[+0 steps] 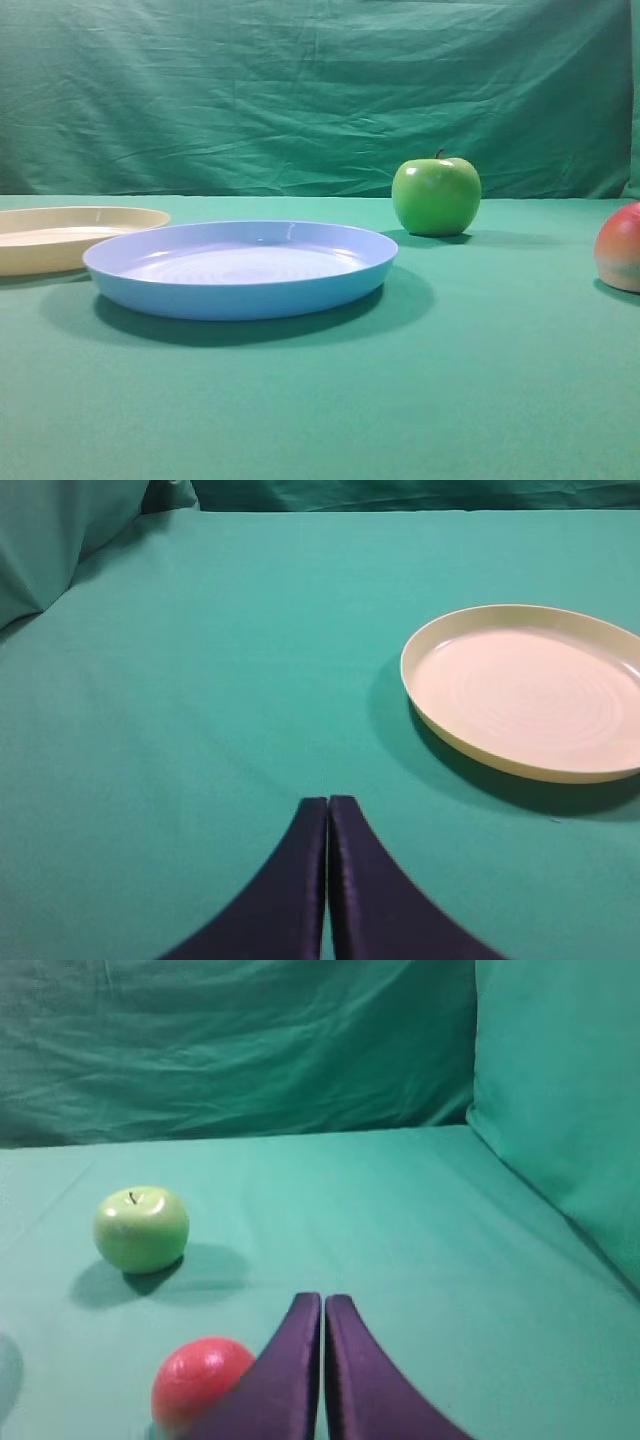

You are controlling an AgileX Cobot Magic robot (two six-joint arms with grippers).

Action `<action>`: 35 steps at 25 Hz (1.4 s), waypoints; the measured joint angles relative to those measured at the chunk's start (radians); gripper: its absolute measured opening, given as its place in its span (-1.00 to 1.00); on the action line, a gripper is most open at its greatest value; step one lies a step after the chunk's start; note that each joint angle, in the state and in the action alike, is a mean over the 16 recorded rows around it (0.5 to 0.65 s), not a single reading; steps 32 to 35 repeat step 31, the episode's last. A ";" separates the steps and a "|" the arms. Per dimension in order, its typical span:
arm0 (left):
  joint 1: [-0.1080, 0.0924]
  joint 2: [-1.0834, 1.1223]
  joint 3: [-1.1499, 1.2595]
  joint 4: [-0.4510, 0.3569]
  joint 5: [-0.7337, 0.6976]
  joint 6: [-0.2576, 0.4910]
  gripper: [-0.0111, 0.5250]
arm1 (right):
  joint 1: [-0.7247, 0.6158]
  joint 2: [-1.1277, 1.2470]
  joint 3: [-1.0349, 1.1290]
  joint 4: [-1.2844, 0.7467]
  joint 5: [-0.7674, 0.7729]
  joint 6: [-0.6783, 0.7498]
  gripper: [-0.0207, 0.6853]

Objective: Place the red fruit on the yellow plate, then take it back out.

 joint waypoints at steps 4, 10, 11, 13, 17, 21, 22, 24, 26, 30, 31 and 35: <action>0.000 0.000 0.000 0.000 0.000 0.000 -0.96 | 0.000 -0.010 0.050 0.000 0.005 0.000 -0.94; 0.000 0.000 0.000 0.000 0.000 0.000 -0.96 | 0.000 -0.011 0.076 0.000 0.036 0.001 -0.94; 0.000 0.000 0.000 0.000 0.000 0.000 -0.96 | 0.000 -0.011 0.076 -0.001 0.044 0.001 -0.94; 0.000 0.000 0.000 0.000 0.000 0.000 -0.96 | 0.000 -0.011 0.076 -0.001 0.059 0.001 -0.94; 0.000 0.000 0.000 0.000 0.000 0.000 -0.96 | 0.000 -0.011 0.076 -0.001 0.078 0.002 -0.94; 0.000 0.000 0.000 0.000 0.000 0.000 -0.96 | 0.000 -0.011 0.076 -0.002 0.082 0.002 -0.94; 0.000 0.000 0.000 0.000 0.000 0.000 -0.96 | 0.000 -0.011 0.076 -0.002 0.082 0.002 -0.94; 0.000 0.000 0.000 0.000 0.000 0.000 -0.96 | 0.000 -0.011 0.076 -0.002 0.083 0.002 -0.94; 0.000 0.000 0.000 0.000 0.000 0.000 -0.96 | 0.000 -0.011 0.076 -0.002 0.083 0.002 -0.94; 0.000 0.000 0.000 0.000 0.000 0.000 -0.96 | -0.001 -0.011 0.076 -0.002 0.083 0.002 -0.94; 0.000 0.000 0.000 0.000 0.000 0.000 -0.96 | -0.001 -0.011 0.076 -0.002 0.083 0.002 -0.94; 0.000 0.000 0.000 0.000 0.000 0.000 -0.96 | -0.001 -0.011 0.076 -0.002 0.083 0.002 -0.94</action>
